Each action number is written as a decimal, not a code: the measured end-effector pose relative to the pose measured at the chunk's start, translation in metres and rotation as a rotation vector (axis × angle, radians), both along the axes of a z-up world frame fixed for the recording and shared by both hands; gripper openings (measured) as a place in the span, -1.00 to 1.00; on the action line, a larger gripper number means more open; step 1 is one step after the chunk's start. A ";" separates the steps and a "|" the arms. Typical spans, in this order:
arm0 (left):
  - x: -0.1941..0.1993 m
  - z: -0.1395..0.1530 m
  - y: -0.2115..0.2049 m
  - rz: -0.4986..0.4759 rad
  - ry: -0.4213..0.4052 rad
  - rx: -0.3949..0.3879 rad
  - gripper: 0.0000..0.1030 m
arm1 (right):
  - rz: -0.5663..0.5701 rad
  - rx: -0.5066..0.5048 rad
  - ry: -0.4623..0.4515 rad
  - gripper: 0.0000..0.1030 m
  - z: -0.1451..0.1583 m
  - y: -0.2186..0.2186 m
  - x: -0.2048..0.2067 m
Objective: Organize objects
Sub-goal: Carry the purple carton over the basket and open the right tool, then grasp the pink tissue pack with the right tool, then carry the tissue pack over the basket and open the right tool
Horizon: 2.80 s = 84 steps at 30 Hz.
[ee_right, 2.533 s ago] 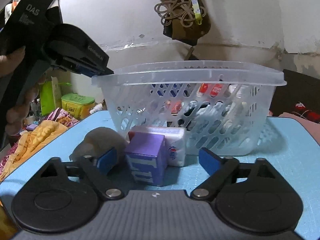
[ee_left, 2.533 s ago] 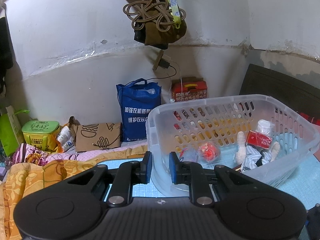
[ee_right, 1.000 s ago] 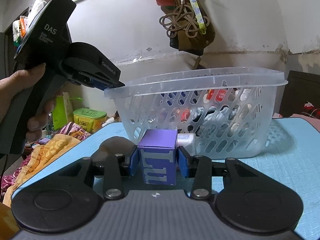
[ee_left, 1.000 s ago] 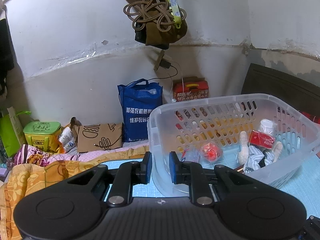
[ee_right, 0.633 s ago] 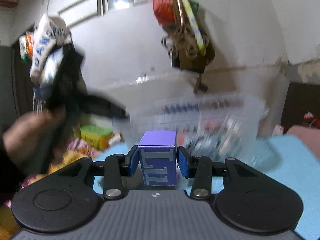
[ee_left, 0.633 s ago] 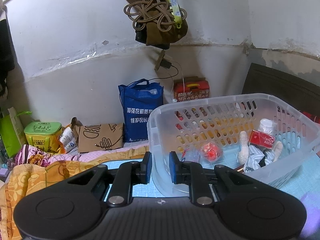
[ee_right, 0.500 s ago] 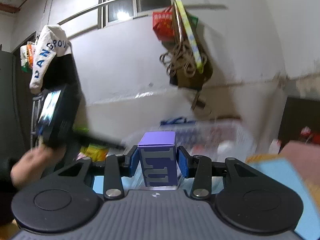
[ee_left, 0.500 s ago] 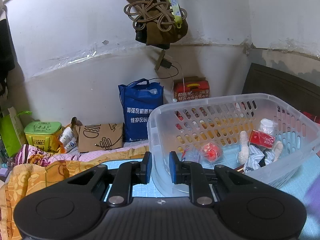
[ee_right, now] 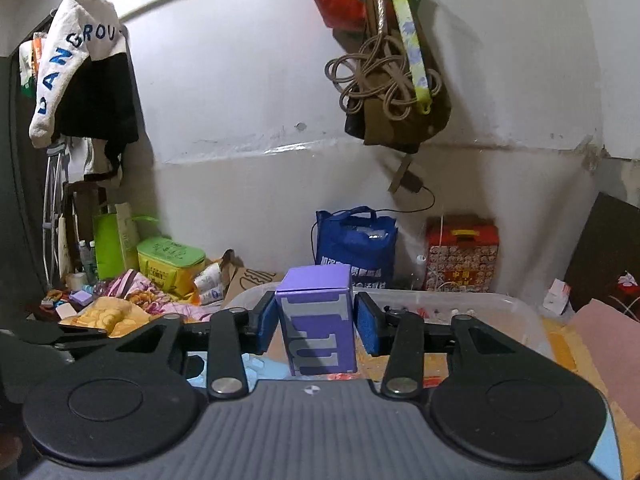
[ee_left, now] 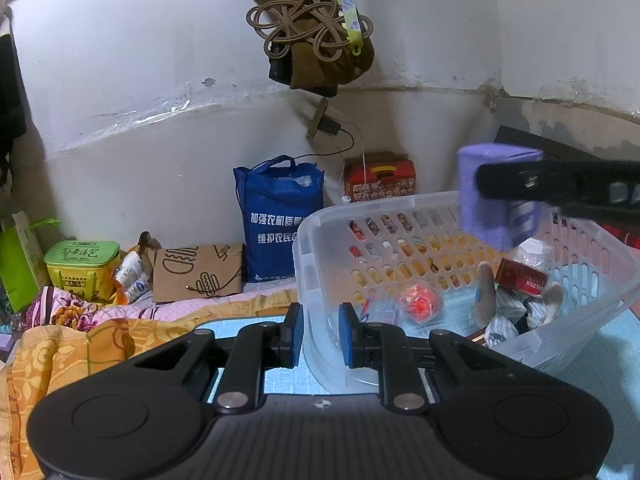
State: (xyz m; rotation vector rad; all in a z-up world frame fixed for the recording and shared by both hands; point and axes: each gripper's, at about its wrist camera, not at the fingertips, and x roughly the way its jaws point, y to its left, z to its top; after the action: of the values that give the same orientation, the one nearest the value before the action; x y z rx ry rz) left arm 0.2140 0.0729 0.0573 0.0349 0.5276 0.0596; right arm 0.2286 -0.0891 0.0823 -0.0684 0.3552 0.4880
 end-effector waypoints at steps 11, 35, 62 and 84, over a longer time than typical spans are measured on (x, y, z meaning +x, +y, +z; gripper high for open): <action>0.000 -0.001 -0.001 -0.007 -0.001 0.008 -0.53 | -0.163 0.030 -0.129 1.00 -0.023 -0.031 -0.078; 0.000 -0.002 -0.002 -0.006 -0.002 0.024 -0.50 | -0.173 0.054 0.214 0.99 -0.117 -0.012 -0.064; 0.000 -0.003 -0.010 -0.004 -0.006 0.060 -0.48 | -0.280 0.157 0.104 0.49 -0.116 -0.013 -0.075; -0.001 -0.004 -0.009 0.009 -0.010 0.048 -0.48 | -0.204 0.246 0.102 0.49 -0.112 -0.040 -0.096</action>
State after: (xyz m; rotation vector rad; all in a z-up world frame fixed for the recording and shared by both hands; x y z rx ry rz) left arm 0.2134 0.0639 0.0536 0.0790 0.5161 0.0809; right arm 0.1327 -0.1288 -0.0292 0.2299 0.3946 0.3304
